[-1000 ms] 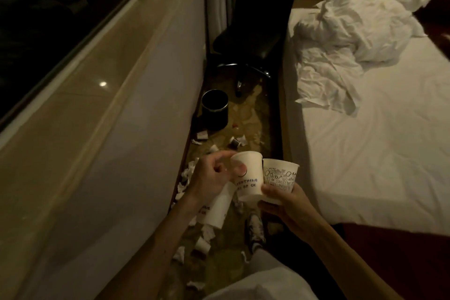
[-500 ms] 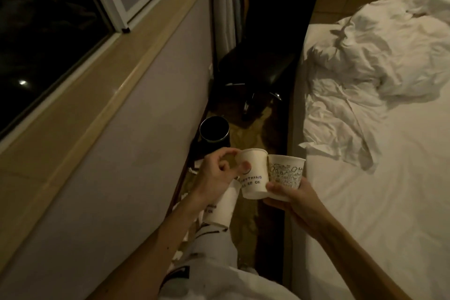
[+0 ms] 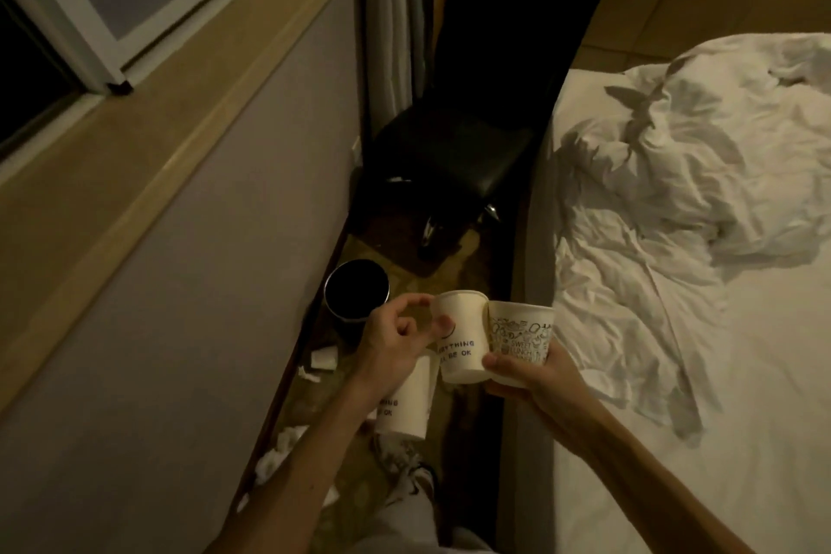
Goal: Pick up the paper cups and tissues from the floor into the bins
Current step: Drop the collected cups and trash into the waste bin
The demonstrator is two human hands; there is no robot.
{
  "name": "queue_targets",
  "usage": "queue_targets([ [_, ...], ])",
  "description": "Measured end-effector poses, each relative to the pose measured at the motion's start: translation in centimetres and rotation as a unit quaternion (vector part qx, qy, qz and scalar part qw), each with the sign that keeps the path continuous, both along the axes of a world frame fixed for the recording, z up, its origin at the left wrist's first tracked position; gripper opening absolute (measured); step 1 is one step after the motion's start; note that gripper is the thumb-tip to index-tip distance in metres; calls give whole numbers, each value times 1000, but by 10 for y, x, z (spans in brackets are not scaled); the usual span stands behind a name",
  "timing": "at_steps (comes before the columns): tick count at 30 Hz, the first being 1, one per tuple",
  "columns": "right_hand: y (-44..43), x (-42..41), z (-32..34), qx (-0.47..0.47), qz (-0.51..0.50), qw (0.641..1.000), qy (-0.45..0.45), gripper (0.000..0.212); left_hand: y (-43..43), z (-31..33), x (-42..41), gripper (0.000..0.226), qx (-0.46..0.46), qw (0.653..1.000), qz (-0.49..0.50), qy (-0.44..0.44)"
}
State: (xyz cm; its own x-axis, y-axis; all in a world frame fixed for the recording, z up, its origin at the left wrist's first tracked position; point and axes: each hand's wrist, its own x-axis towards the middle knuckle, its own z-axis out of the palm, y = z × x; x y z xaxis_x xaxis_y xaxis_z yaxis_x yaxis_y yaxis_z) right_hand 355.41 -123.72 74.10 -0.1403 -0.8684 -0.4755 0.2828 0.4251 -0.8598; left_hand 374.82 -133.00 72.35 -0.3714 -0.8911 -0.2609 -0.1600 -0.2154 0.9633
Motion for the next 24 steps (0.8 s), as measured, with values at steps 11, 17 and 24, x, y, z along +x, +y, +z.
queue_targets([
  [11,-175,-65,5,42,64,997,26,68,-145,-7,-58,49,30,997,65,-10],
  [17,-295,-76,-5,59,158,985,20,62,-226,-22,-65,41,46,986,163,0],
  [24,-471,-94,-62,92,415,903,63,62,-299,-76,-85,23,89,934,347,-10],
])
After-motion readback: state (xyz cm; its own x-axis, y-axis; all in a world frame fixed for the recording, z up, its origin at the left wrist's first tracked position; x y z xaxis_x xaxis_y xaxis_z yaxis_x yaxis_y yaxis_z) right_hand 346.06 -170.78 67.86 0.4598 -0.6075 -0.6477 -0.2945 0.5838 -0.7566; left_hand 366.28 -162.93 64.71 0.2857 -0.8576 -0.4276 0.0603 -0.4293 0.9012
